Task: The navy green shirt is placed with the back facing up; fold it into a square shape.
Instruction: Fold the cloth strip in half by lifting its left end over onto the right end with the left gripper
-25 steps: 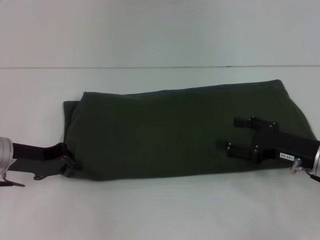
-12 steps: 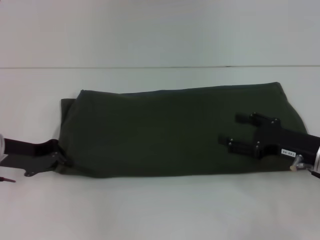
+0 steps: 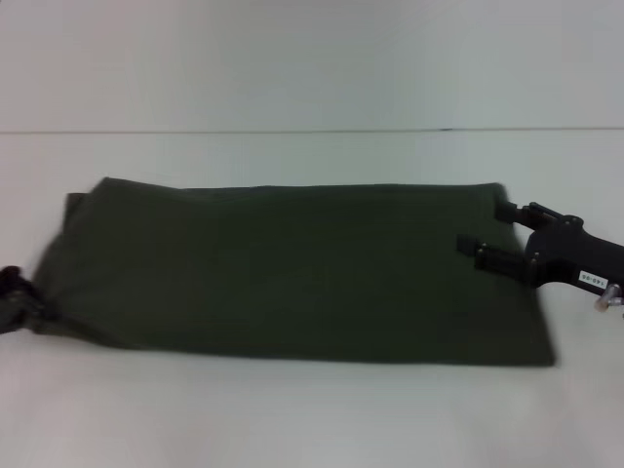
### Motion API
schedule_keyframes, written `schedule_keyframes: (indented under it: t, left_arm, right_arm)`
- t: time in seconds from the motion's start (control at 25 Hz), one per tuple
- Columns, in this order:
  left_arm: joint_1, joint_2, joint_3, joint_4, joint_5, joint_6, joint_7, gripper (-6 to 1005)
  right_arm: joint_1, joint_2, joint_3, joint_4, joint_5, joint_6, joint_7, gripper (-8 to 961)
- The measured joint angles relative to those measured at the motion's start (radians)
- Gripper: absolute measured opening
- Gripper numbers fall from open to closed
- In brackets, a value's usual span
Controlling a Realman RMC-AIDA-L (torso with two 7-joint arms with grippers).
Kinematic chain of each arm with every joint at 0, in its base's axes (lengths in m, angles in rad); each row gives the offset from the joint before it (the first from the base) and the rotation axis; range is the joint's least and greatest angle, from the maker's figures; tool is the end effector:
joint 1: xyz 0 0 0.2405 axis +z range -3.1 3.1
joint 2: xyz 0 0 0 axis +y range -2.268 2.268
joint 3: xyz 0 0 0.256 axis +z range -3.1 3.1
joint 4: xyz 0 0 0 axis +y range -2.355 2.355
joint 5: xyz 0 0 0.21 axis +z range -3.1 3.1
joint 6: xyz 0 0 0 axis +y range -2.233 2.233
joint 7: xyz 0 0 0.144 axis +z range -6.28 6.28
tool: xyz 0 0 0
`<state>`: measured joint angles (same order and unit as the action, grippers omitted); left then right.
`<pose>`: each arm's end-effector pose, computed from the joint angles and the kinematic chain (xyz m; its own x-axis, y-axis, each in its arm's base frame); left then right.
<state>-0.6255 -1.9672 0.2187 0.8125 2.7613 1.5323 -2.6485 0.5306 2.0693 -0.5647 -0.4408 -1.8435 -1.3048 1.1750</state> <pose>-0.3522 0.3360 0.0945 -0.2067 0.8725 0.4427 0.9622 0.2633 -0.0698 0.2947 0.3486 -0.0062 0.7095 -0.3076 -0.6341 -0.6130 -0.7133 -0.3399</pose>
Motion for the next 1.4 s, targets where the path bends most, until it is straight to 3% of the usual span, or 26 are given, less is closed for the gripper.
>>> schedule_keyframes:
  t: [0.12,0.36,0.6,0.8,0.88,1.04,1.12,1.2,1.28,1.32,1.4]
  left_arm:
    - [0.014,0.020,-0.037,0.022,0.017,0.021,0.009,16]
    - [0.003,0.030,-0.033,0.019,0.020,0.052,0.009,17]
    - [-0.105,0.048,-0.023,-0.029,-0.053,0.158,0.003,16]
    - [-0.253,0.057,0.062,-0.108,-0.148,0.209,-0.016,17]
    - [-0.315,0.038,0.112,-0.144,-0.190,0.205,-0.018,17]
    - [-0.416,-0.035,0.188,-0.206,-0.283,0.137,0.001,17]
    - [-0.453,-0.082,0.225,-0.226,-0.331,0.080,0.026,16]
    - [-0.476,-0.147,0.260,-0.242,-0.388,0.001,0.066,16]
    - [-0.487,-0.189,0.299,-0.286,-0.451,-0.076,0.113,16]
    - [-0.494,-0.202,0.330,-0.342,-0.508,-0.125,0.155,16]
    - [-0.506,-0.204,0.376,-0.485,-0.608,-0.203,0.252,17]
  right_arm:
    - [-0.006,-0.001,0.004,-0.007,0.000,0.001,0.015,917]
    - [-0.016,-0.002,0.008,-0.009,0.000,0.017,0.046,916]
    - [-0.038,-0.014,0.035,-0.010,0.000,0.035,0.096,916]
    - [-0.060,-0.025,0.072,-0.011,0.000,0.039,0.133,917]
    - [-0.068,-0.027,0.085,-0.013,0.000,0.038,0.147,917]
    - [-0.090,-0.029,0.110,-0.032,0.000,0.028,0.193,917]
    - [-0.105,-0.030,0.123,-0.043,0.000,0.019,0.210,916]
    - [-0.118,-0.031,0.139,-0.047,0.000,0.008,0.215,916]
    - [-0.131,-0.032,0.160,-0.049,0.000,-0.001,0.216,916]
    - [-0.138,-0.033,0.169,-0.049,0.000,-0.003,0.217,916]
    - [-0.146,-0.036,0.182,-0.050,0.002,-0.006,0.219,916]
